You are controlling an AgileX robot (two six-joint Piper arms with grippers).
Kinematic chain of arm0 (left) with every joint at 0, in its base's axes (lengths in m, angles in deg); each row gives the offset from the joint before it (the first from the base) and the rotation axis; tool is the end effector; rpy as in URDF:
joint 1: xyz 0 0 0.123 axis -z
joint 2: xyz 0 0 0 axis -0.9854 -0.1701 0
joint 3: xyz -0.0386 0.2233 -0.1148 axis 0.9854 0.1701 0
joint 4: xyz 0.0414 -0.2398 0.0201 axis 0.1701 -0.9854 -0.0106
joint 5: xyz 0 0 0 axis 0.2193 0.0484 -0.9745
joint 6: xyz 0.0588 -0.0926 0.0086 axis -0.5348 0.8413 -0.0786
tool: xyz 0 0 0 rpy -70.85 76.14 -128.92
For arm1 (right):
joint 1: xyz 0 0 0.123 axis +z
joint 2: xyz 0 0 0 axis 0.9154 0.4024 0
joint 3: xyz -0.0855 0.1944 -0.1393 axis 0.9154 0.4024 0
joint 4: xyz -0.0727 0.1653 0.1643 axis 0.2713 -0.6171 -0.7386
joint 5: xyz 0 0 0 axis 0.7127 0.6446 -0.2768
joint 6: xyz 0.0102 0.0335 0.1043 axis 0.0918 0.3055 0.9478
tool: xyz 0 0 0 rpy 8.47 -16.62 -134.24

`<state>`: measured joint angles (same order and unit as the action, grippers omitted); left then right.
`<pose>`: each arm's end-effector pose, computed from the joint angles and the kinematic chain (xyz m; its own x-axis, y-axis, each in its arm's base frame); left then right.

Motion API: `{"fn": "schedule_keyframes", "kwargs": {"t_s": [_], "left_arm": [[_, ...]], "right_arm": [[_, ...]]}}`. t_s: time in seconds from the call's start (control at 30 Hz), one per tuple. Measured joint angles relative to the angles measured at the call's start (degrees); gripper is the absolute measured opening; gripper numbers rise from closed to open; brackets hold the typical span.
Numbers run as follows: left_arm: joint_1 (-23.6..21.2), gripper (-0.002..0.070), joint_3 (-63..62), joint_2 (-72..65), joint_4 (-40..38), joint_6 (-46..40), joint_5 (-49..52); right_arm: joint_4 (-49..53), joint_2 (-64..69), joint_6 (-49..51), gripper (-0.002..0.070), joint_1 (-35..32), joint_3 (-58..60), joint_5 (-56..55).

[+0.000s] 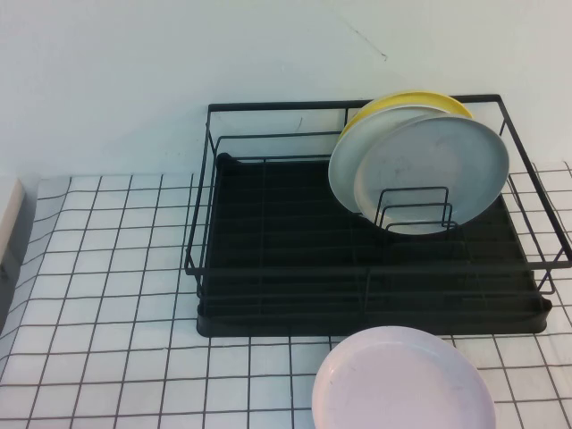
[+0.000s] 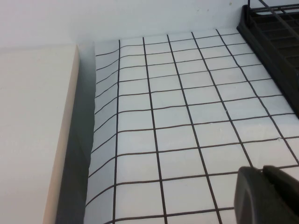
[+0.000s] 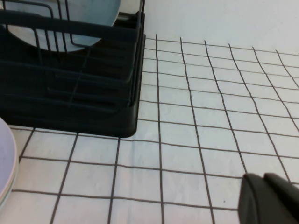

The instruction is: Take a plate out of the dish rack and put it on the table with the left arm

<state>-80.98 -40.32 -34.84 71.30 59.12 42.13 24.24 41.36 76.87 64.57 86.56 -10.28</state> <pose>0.0955 -0.0023 0.1749 -0.2413 -0.0007 -0.9704 0.0185 0.9998 -0.0053 0.0951 -0.0029 0.1707 -0.2687 -0.1588 -0.9500 -0.0154 0.9869 -0.1606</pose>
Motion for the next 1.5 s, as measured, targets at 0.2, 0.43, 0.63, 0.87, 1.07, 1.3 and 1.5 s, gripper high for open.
{"fn": "schedule_keyframes", "kwargs": {"t_s": [0.2, 0.43, 0.63, 0.87, 1.07, 1.3, 1.5], "left_arm": [[0.00, -0.0003, 0.00, 0.00, 0.00, 0.00, 0.00], [0.00, -0.0003, 0.00, 0.00, 0.34, -0.25, 0.00], [0.00, -0.0003, 0.00, 0.00, 1.18, -0.64, 0.00], [0.00, -0.0003, 0.00, 0.00, 1.41, -0.64, 0.00], [0.00, -0.0003, 0.00, 0.00, 1.06, -0.87, -0.13], [0.00, -0.0003, 0.00, 0.00, 1.06, -0.76, -0.25], [0.00, -0.0003, 0.00, 0.00, 1.06, -0.76, -0.25]], "right_arm": [[0.00, 0.00, 0.00, -0.0003, 0.00, 0.00, 0.00], [0.00, 0.00, 0.00, -0.0003, 0.00, 0.00, 0.00], [0.00, 0.00, 0.00, -0.0003, 0.00, 0.00, 0.00], [0.00, 0.00, 0.00, -0.0003, 0.00, 0.00, 0.00], [0.00, 0.00, 0.00, -0.0003, 0.00, 0.00, 0.00], [0.00, 0.00, 0.00, -0.0003, 0.00, 0.00, 0.00], [0.00, 0.00, 0.00, -0.0003, 0.00, 0.00, 0.00]]}}
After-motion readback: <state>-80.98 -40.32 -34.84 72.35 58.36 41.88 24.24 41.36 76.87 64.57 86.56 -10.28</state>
